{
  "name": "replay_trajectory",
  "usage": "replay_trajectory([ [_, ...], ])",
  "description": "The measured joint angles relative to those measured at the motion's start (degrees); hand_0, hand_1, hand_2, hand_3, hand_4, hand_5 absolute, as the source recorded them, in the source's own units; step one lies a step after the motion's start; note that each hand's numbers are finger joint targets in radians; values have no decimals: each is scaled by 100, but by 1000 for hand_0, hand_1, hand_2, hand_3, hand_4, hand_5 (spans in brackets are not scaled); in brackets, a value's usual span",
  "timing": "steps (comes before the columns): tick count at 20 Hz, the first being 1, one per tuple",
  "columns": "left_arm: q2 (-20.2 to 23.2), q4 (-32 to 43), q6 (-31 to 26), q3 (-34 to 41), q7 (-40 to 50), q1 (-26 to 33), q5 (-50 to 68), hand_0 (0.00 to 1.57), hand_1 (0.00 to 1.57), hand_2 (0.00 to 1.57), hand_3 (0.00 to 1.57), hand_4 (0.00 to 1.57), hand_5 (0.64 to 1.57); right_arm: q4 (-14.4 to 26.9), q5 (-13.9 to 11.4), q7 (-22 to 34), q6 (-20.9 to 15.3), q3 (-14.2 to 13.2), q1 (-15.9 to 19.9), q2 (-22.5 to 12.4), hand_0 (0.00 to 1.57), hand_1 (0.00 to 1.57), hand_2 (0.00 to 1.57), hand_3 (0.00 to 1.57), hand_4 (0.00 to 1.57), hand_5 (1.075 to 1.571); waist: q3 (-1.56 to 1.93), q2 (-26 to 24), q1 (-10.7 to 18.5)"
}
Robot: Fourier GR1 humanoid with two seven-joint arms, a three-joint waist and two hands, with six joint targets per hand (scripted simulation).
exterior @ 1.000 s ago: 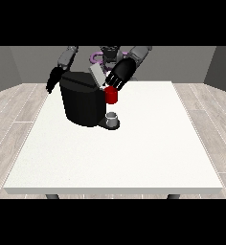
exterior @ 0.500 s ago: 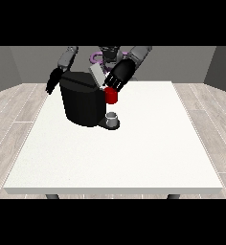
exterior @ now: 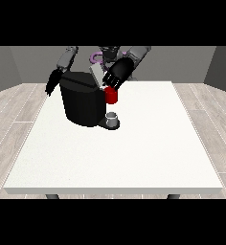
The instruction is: Insert the coffee pod into the coffee machine and close the lid
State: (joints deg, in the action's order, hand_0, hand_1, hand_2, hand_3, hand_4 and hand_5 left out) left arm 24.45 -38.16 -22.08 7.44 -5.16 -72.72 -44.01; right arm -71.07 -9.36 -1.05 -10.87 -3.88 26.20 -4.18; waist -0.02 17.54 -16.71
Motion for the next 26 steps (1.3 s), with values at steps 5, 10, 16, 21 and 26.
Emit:
replay_trajectory([
  [5,180,57,169,-144,-175,67,-245,1210,1210,1220,1093,0,1571,-124,-74,76,-16,105,-23,28,0,0,0,0,0,1571,2,30,-70],
  [10,293,127,372,-268,-348,81,-466,1135,1135,1146,998,0,1571,-291,-28,261,74,78,138,-69,0,0,0,0,0,1571,6,149,-191],
  [16,298,178,486,-183,-472,41,-455,1138,1138,1136,963,0,1571,-306,-62,196,-18,68,139,-33,0,0,0,0,0,1571,10,253,-162],
  [21,323,174,648,-84,-665,13,-413,1247,1247,1210,954,0,1571,-338,-46,189,37,88,115,-46,0,0,0,0,0,1571,9,316,-200],
  [26,336,206,683,-52,-733,-66,-423,1269,1269,1236,966,0,1571,-306,-25,223,58,60,202,-67,0,0,0,0,0,1571,4,368,-233],
])
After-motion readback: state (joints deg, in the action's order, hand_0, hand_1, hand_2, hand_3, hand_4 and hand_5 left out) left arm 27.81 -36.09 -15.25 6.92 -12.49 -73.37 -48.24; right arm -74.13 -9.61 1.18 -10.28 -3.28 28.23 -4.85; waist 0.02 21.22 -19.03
